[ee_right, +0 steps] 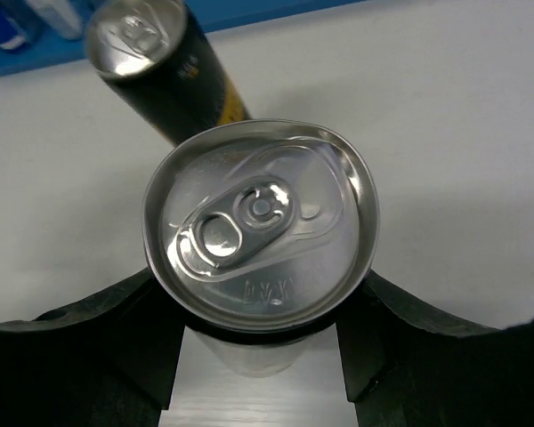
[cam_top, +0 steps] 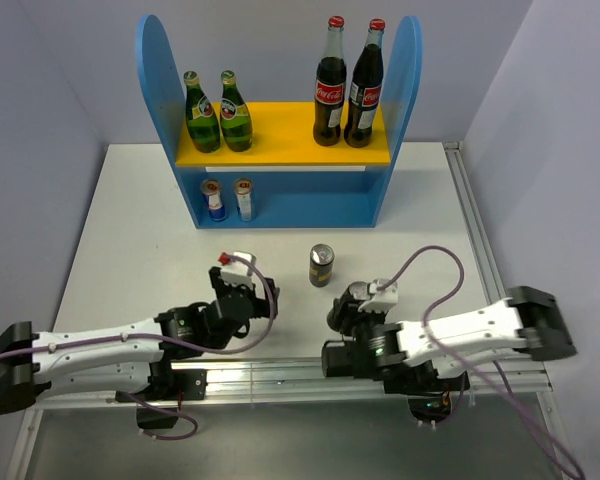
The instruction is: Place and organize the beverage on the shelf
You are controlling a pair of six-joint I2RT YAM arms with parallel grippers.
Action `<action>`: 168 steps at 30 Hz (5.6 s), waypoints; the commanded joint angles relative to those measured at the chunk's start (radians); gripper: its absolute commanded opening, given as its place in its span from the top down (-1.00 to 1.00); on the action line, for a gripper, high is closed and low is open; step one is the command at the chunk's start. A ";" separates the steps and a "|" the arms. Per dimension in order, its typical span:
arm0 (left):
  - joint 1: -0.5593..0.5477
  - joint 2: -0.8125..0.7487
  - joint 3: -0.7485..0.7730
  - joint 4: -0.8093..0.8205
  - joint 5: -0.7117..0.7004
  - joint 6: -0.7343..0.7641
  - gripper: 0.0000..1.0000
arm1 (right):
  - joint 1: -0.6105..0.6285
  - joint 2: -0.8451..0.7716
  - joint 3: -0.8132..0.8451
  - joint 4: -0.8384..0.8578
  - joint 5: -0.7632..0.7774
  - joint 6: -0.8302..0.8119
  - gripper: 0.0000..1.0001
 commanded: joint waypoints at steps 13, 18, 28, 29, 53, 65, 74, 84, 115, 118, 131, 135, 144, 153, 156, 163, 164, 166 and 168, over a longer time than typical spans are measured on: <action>-0.071 0.481 -0.069 0.963 0.108 0.326 -0.99 | -0.306 -0.329 -0.052 0.513 -0.073 -0.615 1.00; -0.046 0.639 0.026 1.077 0.100 0.360 -0.99 | -0.308 -0.307 -0.047 0.415 -0.067 -0.529 1.00; 0.023 0.840 0.170 1.171 0.132 0.378 -0.99 | -0.319 -0.367 -0.047 0.299 -0.037 -0.469 1.00; 0.024 0.855 0.180 1.175 0.138 0.378 -0.99 | -0.325 -0.381 -0.055 0.304 -0.037 -0.473 1.00; 0.126 0.905 0.208 1.166 0.126 0.386 0.99 | -0.597 -0.378 -0.109 0.843 -0.298 -1.019 1.00; 0.116 0.536 0.040 0.991 0.085 0.371 0.99 | -0.862 -0.090 0.017 1.209 -0.413 -1.207 1.00; 0.119 0.446 -0.004 0.993 0.071 0.392 0.99 | -0.975 0.221 0.182 1.405 -0.435 -1.297 1.00; 0.121 0.348 -0.095 0.999 0.075 0.354 0.99 | -1.081 0.469 0.367 1.458 -0.426 -1.363 1.00; 0.119 0.331 -0.152 1.049 0.062 0.352 0.99 | -1.107 0.708 0.618 1.404 -0.373 -1.477 -0.59; 0.119 0.321 -0.159 1.053 0.062 0.357 0.99 | -1.106 0.714 0.629 1.395 -0.372 -1.477 -0.92; 0.119 0.312 -0.159 1.042 0.060 0.354 0.99 | -1.106 0.708 0.620 1.399 -0.372 -1.474 -0.95; 0.119 0.312 -0.159 1.034 0.057 0.355 0.99 | -1.106 0.688 0.580 1.444 -0.418 -1.484 -1.00; 0.119 0.328 -0.156 1.039 0.055 0.354 0.99 | -1.106 0.684 0.568 1.485 -0.488 -1.529 -1.00; 0.119 0.334 -0.150 1.040 0.057 0.355 0.99 | -1.104 0.630 0.531 1.468 -0.485 -1.498 -1.00; 0.119 0.329 -0.147 1.034 0.055 0.354 0.99 | -1.096 0.599 0.503 1.475 -0.485 -1.492 -1.00; 0.119 0.321 -0.145 1.025 0.058 0.345 0.99 | -1.081 0.539 0.453 1.468 -0.496 -1.471 -1.00; 0.119 0.321 -0.145 1.023 0.057 0.343 0.99 | -1.077 0.535 0.447 1.473 -0.495 -1.474 -1.00; 0.119 0.318 -0.147 1.020 0.057 0.343 0.99 | -1.064 0.526 0.437 1.473 -0.485 -1.480 -1.00; 0.119 0.317 -0.145 1.016 0.054 0.343 0.99 | -1.055 0.512 0.436 1.458 -0.475 -1.471 -1.00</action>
